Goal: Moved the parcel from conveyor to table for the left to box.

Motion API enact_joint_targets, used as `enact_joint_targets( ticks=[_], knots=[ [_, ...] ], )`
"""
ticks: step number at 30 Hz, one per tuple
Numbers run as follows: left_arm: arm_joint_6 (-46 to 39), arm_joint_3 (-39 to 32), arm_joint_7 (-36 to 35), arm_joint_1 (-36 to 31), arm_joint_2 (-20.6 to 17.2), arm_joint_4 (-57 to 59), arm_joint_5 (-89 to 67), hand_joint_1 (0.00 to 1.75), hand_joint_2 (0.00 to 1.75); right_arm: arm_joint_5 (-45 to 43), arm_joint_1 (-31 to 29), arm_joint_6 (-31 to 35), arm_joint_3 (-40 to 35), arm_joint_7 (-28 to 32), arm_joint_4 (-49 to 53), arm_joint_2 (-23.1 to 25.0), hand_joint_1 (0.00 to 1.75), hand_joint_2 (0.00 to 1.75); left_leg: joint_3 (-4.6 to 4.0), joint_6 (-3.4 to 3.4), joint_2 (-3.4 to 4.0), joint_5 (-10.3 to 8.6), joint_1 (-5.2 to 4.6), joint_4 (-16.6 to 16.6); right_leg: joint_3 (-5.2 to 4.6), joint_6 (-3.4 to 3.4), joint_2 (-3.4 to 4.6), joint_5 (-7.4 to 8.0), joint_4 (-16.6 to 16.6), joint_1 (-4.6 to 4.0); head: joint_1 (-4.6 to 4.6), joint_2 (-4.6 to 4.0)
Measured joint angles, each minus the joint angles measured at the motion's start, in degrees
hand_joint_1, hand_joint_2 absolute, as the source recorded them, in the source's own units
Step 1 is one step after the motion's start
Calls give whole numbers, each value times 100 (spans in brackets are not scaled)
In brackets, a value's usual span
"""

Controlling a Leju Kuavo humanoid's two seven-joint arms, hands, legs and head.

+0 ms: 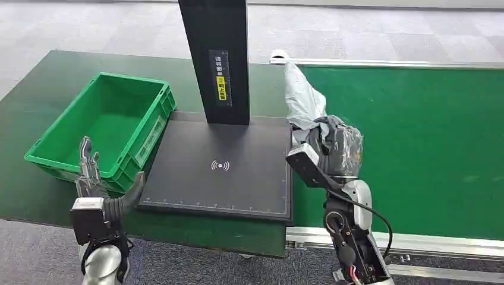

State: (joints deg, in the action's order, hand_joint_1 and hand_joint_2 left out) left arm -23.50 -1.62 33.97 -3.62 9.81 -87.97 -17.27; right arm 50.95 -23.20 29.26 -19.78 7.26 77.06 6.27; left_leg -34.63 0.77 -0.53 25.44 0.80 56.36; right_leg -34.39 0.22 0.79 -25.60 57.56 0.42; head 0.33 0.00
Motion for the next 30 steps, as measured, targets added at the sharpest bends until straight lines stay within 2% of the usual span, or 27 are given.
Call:
enact_joint_targets(
  ticks=[6,14,15,16,30],
  knots=[
    [-2,-135,-9,-257,-142,11,31,0,175,-427,-681,-246,-697,122,-1186,456,175,175,-1,2,0,-1,1,0,-5,-3,0,-3,2,0,0,0],
    [-94,-232,18,-302,-275,15,123,0,175,-970,-961,-669,-1226,324,-2059,850,175,175,-4,1,-2,4,0,0,-6,-6,0,-10,1,0,-2,0],
    [-101,-249,18,-302,-284,15,127,0,175,-1008,-972,-712,-1268,332,-2115,876,141,175,-4,1,-2,4,0,0,-6,-6,0,-10,1,0,0,0],
    [-101,-267,18,-302,-293,15,136,0,175,-1040,-987,-749,-1309,341,-2167,900,0,175,-4,1,-2,4,0,0,-7,-6,0,-10,1,0,-2,-2],
    [157,-334,18,-351,-308,162,79,0,175,-2313,-1170,-1902,-1514,512,-2561,1069,0,175,-3,1,-1,4,-1,0,-8,-7,0,-10,1,1,0,0]
  ],
)
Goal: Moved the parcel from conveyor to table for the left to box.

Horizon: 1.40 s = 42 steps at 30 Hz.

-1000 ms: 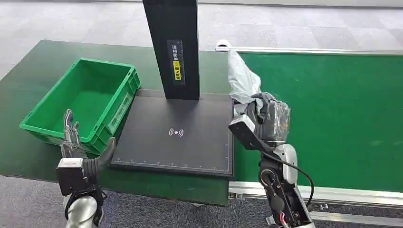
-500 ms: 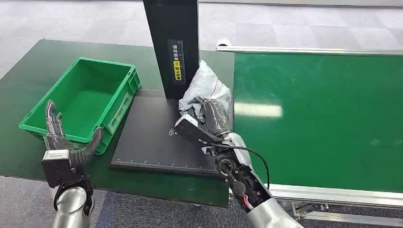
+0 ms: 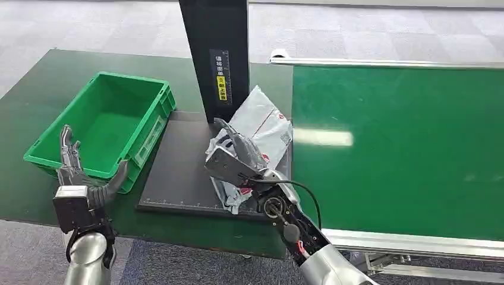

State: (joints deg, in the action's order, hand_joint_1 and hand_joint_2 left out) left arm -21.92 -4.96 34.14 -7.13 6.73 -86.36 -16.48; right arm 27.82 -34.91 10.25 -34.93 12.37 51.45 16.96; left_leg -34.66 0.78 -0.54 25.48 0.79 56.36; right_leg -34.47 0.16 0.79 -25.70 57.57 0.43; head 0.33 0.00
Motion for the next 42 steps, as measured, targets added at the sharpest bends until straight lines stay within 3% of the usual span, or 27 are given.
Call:
enact_joint_targets(
  ticks=[12,20,25,31,42],
  knots=[
    [94,120,2,-1,0,90,-63,0,175,-220,-67,-109,20,102,-131,0,0,175,0,0,2,0,0,0,-3,0,0,0,0,0,0,0],
    [295,847,-172,-298,0,443,-582,0,175,-1551,-43,111,447,1039,4,-85,0,175,1,-1,-5,-1,-4,3,-2,1,-4,1,-3,6,-2,0],
    [308,1730,-555,-830,15,1247,-1522,0,175,-1856,142,508,844,1572,339,-409,0,175,2,-2,-6,-1,-8,5,0,5,-7,5,-3,10,-2,0],
    [118,2703,-739,-1774,135,2837,-2401,0,175,-1825,503,741,999,1696,717,-728,0,175,1,-2,-3,0,-7,6,-2,5,-5,6,-3,9,-2,0],
    [-64,3397,-1032,-3016,509,5073,-2813,0,175,-1987,763,1185,1340,1818,1559,-1008,0,175,0,-2,-2,0,-7,5,-2,5,-5,6,-3,9,-2,0]
  ],
)
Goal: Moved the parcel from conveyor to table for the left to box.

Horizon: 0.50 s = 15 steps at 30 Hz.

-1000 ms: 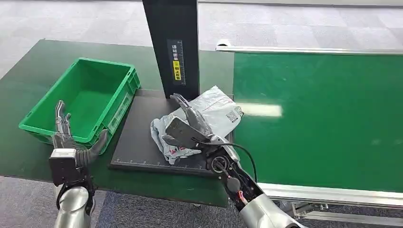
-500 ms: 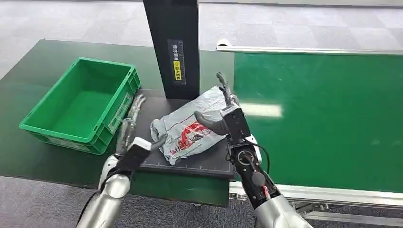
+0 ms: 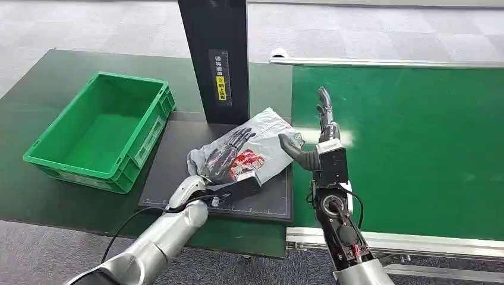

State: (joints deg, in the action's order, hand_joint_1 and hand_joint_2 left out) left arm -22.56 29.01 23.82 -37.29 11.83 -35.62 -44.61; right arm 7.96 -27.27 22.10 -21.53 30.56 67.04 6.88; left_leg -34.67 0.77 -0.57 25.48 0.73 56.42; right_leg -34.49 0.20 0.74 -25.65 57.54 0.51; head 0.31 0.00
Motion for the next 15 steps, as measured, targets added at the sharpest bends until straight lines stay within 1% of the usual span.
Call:
enact_joint_targets(
  ticks=[6,11,12,13,14,15],
  knots=[
    [-81,170,-599,-259,48,671,-365,0,175,-15,97,164,68,74,227,-44,0,175,0,0,0,0,0,0,-1,0,0,0,0,0,-2,0],
    [159,391,-1262,-495,109,1151,-799,0,175,166,129,352,68,120,371,-48,0,175,0,0,-1,0,0,0,2,0,0,0,0,-1,2,0],
    [217,444,-1402,-548,127,1219,-881,14,175,168,137,356,68,118,396,-46,0,175,0,0,-2,0,0,0,4,0,-1,0,0,0,0,0],
    [282,493,-1553,-598,162,1282,-957,148,175,173,141,358,65,118,419,-46,0,175,1,0,-2,0,0,-1,7,0,-1,0,0,0,0,0],
    [313,536,-1666,-644,177,1335,-1006,159,175,173,147,358,66,111,439,-46,0,175,2,0,-2,0,0,-1,9,0,-1,0,0,0,0,0],
    [350,581,-1760,-690,203,1388,-1043,175,175,173,153,358,66,109,457,-46,0,175,4,-1,-2,0,0,-1,12,0,-1,0,0,0,0,0]
  ],
)
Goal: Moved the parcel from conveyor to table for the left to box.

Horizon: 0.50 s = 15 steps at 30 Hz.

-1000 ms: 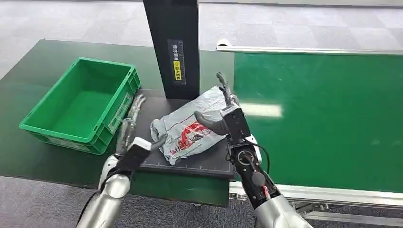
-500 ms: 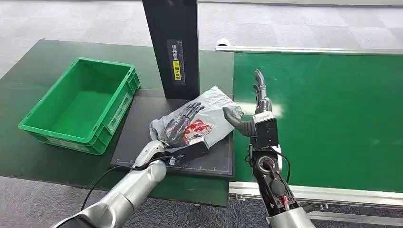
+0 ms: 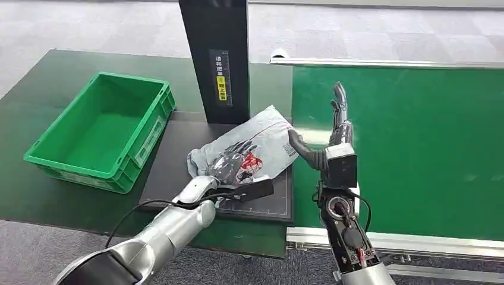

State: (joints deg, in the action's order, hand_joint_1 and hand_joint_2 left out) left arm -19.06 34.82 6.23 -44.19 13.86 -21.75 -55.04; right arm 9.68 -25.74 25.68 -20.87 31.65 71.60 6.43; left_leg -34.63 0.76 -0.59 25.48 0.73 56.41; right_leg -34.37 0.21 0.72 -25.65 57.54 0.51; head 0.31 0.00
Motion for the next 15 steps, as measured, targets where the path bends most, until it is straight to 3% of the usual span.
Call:
enact_joint_targets(
  ticks=[15],
  knots=[
    [-324,107,-190,-148,44,245,-76,175,175,-9,72,-15,0,-44,94,-2,0,175,17,-1,1,0,0,0,13,0,0,0,0,-1,0,0]
  ],
)
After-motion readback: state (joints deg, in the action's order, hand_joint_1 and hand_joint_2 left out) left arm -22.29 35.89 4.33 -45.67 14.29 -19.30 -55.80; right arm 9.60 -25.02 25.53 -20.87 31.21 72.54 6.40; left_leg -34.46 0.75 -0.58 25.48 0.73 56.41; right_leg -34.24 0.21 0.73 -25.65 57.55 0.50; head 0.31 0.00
